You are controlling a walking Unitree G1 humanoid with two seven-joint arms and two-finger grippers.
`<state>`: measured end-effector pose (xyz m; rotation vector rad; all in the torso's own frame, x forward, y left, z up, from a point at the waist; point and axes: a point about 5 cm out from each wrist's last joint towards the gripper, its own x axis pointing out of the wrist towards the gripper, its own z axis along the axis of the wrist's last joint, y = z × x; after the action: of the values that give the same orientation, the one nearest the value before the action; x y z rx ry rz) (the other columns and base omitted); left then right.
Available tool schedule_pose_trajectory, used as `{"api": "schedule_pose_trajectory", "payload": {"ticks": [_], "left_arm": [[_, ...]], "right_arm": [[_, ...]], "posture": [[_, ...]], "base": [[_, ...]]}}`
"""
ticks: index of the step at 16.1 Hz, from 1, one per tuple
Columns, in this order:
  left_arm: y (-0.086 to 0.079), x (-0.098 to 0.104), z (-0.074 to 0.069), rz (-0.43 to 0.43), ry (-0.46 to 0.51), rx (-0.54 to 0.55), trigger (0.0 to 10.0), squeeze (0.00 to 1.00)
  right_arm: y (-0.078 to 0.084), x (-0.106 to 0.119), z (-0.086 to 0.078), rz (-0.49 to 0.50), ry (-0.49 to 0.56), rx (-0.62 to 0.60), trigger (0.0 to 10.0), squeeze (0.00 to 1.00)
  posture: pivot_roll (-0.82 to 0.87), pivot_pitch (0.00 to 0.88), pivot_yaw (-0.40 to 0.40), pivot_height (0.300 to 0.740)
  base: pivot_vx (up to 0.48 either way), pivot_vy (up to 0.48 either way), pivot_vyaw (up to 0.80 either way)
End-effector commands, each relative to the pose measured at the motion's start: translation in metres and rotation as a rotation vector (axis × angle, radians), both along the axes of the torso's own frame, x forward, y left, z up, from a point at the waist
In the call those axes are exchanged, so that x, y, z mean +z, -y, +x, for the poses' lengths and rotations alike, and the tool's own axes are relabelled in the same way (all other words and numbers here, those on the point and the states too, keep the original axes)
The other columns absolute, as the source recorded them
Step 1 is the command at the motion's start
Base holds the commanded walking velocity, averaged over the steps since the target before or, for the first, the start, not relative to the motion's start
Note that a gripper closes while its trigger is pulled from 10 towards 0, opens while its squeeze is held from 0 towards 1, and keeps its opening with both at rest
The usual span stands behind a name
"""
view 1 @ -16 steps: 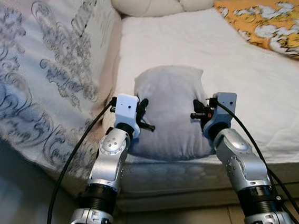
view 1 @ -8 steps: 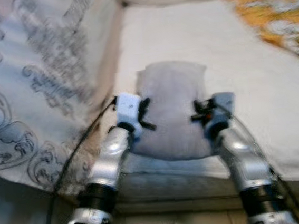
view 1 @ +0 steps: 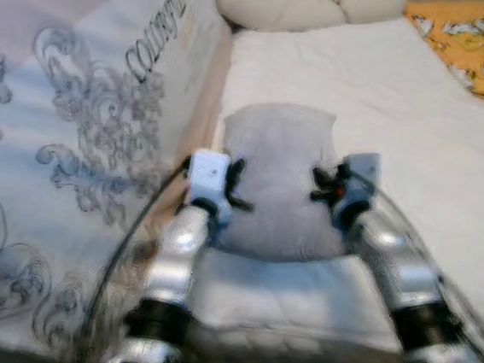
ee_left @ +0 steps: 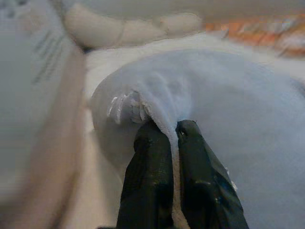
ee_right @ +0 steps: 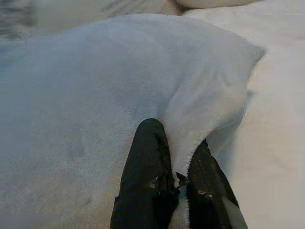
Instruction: Clean up the room
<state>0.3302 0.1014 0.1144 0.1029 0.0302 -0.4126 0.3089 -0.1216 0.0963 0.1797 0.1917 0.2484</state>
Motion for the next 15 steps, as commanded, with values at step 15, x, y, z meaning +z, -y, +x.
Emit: {"api": "schedule_pose_trajectory", "payload": {"ticks": [15], "left_arm": [[0.0136,0.0047,0.0010,0.047,0.042,-0.060,10.0,0.00]], "right_arm": [[0.0108,-0.0019,-0.0005,-0.017,0.003,-0.044,10.0,0.00]], "posture": [[0.01,0.000,0.052,0.740]], "base": [[0.000,0.000,0.00]]}}
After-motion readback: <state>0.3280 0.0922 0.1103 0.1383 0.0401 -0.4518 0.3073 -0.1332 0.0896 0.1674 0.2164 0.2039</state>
